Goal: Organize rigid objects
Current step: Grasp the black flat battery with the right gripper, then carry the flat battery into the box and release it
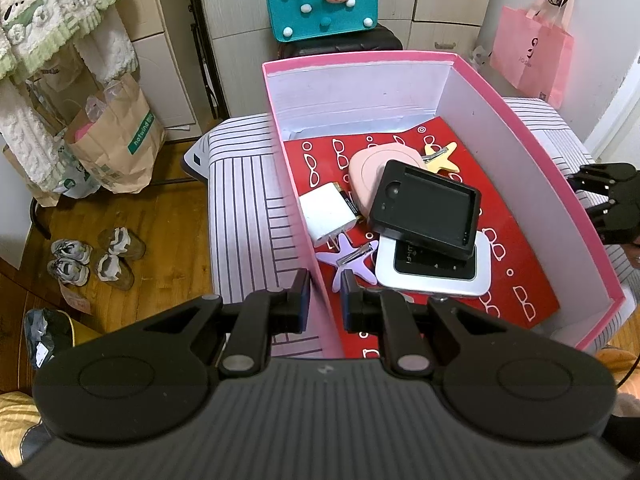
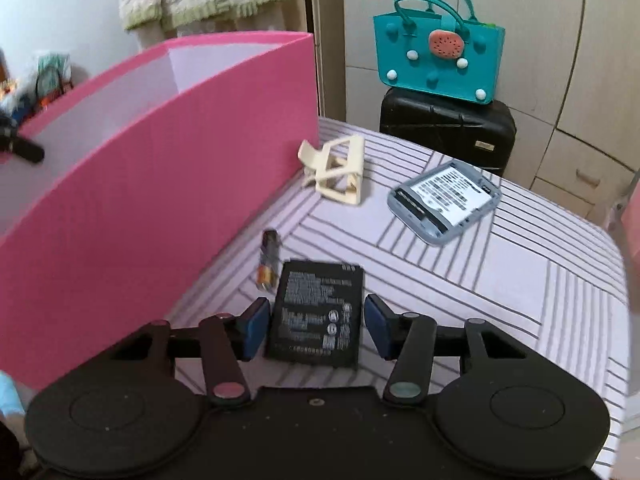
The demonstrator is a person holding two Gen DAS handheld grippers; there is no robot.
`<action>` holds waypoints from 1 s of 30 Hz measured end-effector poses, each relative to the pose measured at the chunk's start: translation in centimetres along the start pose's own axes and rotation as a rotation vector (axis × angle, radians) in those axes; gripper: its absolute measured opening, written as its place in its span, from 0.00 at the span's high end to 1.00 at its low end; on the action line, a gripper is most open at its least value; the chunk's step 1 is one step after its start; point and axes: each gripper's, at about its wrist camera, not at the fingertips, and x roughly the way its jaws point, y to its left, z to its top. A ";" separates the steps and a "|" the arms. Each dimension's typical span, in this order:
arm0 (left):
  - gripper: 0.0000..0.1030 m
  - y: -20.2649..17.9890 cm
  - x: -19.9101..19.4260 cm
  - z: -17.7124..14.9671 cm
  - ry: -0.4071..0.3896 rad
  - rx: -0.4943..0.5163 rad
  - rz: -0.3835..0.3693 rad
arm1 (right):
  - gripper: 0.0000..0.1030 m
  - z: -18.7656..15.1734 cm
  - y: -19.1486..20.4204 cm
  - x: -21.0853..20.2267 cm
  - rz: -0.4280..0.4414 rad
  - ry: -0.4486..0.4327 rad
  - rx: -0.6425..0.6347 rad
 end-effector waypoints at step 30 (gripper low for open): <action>0.86 -0.1 -0.2 -0.2 -0.014 -0.029 0.001 | 0.48 3.1 1.8 -7.2 -0.107 -0.095 -0.042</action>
